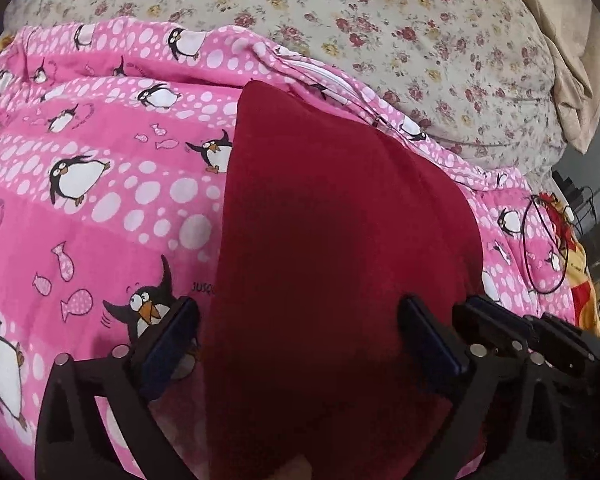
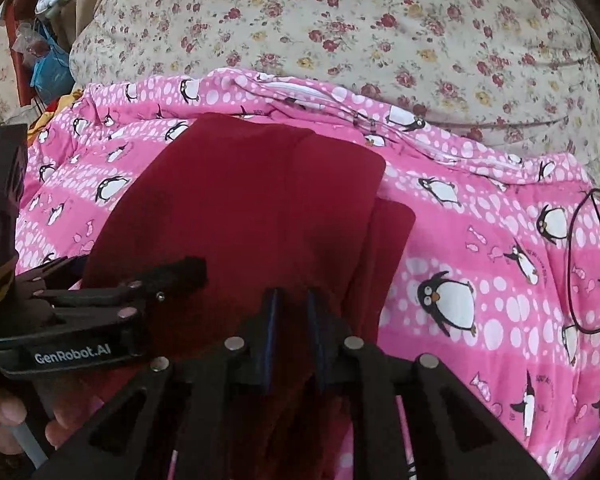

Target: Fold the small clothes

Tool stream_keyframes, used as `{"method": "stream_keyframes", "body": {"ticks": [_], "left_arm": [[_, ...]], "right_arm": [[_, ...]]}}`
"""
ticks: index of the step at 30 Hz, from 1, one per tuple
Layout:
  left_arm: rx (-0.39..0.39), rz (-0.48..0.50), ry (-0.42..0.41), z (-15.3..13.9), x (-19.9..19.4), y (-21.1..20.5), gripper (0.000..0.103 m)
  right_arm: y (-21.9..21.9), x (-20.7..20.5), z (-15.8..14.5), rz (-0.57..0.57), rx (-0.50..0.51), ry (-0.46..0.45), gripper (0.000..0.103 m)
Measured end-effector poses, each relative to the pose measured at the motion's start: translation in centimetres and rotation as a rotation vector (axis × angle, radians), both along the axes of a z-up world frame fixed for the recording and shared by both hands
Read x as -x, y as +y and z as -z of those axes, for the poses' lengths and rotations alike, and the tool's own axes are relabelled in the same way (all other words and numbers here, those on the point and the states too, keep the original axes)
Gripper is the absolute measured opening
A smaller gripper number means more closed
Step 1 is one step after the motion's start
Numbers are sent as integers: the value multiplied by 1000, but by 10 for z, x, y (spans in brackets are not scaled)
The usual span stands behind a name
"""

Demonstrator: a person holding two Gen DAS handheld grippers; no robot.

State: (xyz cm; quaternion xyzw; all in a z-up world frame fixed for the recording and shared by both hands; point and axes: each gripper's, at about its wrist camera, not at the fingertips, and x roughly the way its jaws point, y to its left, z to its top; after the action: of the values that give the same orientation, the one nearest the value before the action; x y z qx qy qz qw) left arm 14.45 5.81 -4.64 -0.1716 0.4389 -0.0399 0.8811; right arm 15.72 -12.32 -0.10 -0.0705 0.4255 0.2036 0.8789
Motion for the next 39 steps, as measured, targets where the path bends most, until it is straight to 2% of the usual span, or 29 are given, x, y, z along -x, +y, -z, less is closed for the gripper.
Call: {"method": "stream_keyframes", "body": {"ticks": [5,10,14,16,18,20,22,23,25,27,28,29,30,31,35,39], "left_arm": [[3,-23,-4,0,1,-1,91],[17,12,-10,0,0,1,91],[8,32,-23,-6,2,-2,89],[-29,43,-68,-17,7,-5,87],[-76,27,-159,-38,17,-2,87],[-101,27,-262,-59,29,0,87],[-81,101,-312,-69,31,-3,87],[-70,140,-295,-67,28,-6,86],[-66,200,-194,-50,15,-17,82],[-223,190,-118,-32,7,-32,82],[-326,188,-90,-23,3,-42,89],[-349,183,-89,-19,2,-46,92],[-336,168,-89,-19,2,-45,92],[-334,154,-89,-19,2,-46,92],[-297,143,-86,-21,1,-40,92],[-304,129,-80,-23,6,-40,92]], "right_arm": [[4,6,-1,-1,16,-48,19],[5,8,-2,-17,-12,-47,32],[9,8,-1,-38,16,-31,35],[7,7,-2,-36,5,-11,36],[-2,7,-9,-18,-52,0,34],[-15,12,-19,4,-109,-22,29],[-27,21,-32,-5,-156,-68,19],[-30,25,-36,-23,-155,-73,17],[-31,31,-36,-80,-157,-37,14],[-29,35,-29,-103,-116,2,14],[-24,34,-15,-116,-62,60,14],[-21,32,-4,-112,-14,92,14],[-19,29,8,-101,28,121,14],[-19,28,14,-96,24,126,14],[-21,26,10,-89,3,126,16],[-21,25,10,-87,6,130,17]]}}
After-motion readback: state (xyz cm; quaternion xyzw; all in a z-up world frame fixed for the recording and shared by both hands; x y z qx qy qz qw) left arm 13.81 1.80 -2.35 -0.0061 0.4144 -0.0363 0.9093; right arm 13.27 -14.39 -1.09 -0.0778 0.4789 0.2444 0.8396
